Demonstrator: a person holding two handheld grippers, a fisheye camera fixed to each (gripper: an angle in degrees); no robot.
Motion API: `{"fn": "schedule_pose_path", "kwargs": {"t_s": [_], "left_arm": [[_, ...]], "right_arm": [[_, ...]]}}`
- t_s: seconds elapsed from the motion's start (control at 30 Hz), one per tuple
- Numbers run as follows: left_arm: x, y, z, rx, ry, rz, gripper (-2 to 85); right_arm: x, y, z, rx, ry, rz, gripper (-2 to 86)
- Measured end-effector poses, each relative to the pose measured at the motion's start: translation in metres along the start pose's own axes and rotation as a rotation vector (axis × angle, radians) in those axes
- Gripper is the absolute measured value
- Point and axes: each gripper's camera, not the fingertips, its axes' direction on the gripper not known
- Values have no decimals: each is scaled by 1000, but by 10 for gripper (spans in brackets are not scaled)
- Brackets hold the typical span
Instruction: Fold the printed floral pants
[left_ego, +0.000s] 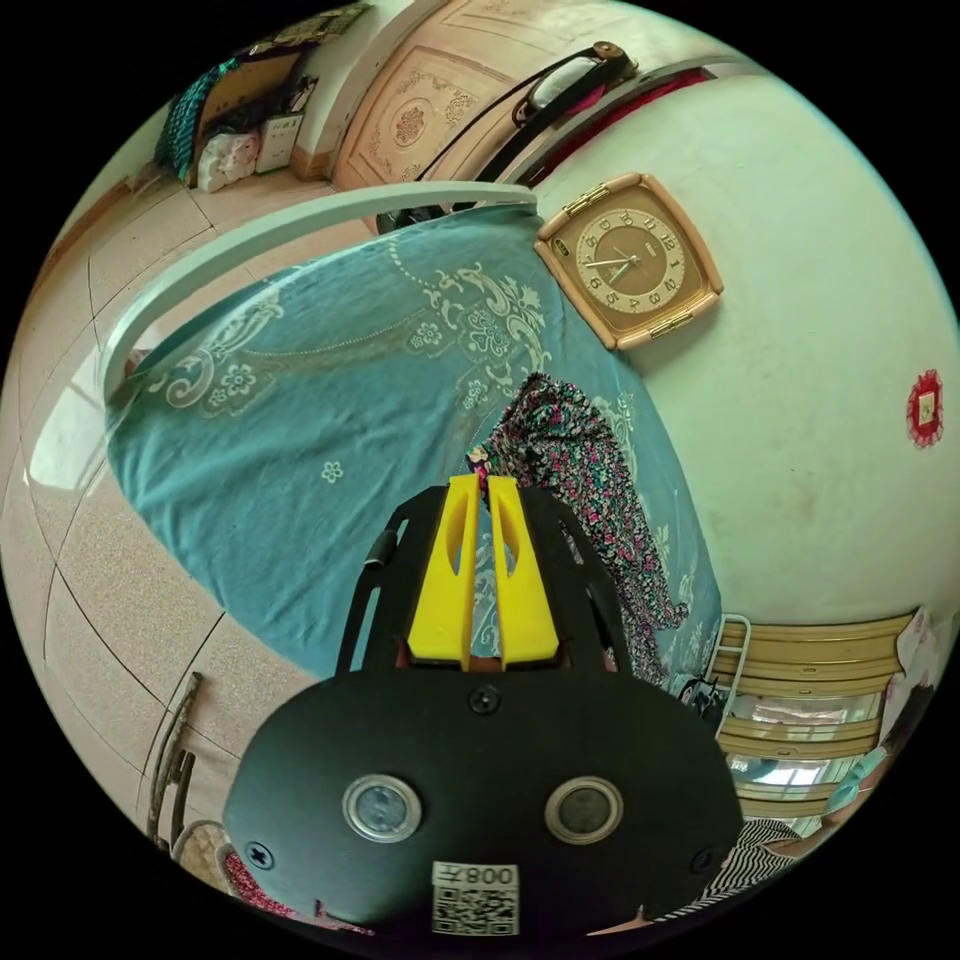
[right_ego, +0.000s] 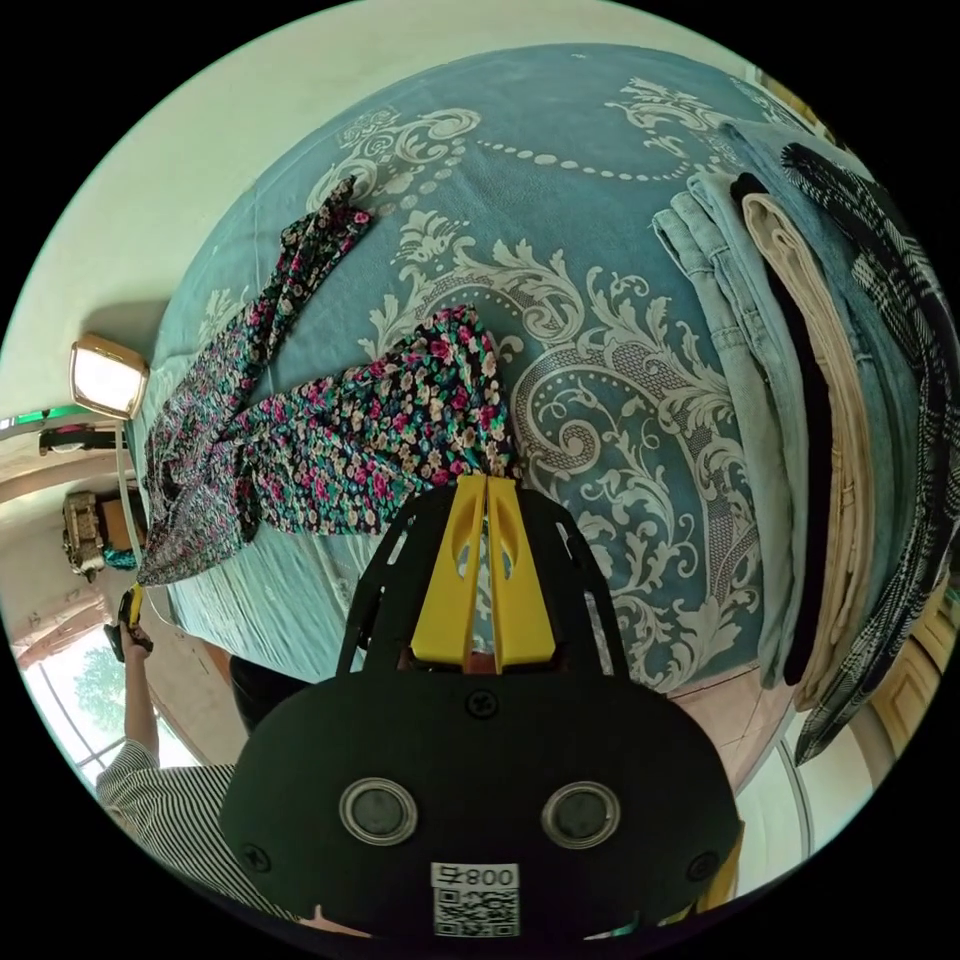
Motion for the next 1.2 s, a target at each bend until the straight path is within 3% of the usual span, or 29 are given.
{"fn": "schedule_pose_path", "kwargs": {"t_s": [0.43, 0.7, 0.77, 0.87, 1.03, 1.2], "left_arm": [[14, 51, -7, -90, -98, 12, 17], [33, 92, 34, -121, -277, -89, 9], [48, 101, 45, -138, -245, -45, 13], [95, 123, 80, -236, -124, 128, 27], [227, 202, 180, -481, 96, 518, 64], [343, 291, 258, -651, 75, 870, 76]], "right_arm": [[36, 16, -34, -83, -70, -46, 0], [62, 29, 20, -223, -43, 34, 1], [70, 32, 29, -219, -24, 92, 1], [78, 38, 33, -177, 12, 111, 4], [68, 51, 31, -32, -90, 51, 18], [39, 69, 48, 9, -109, -64, 52]]}}
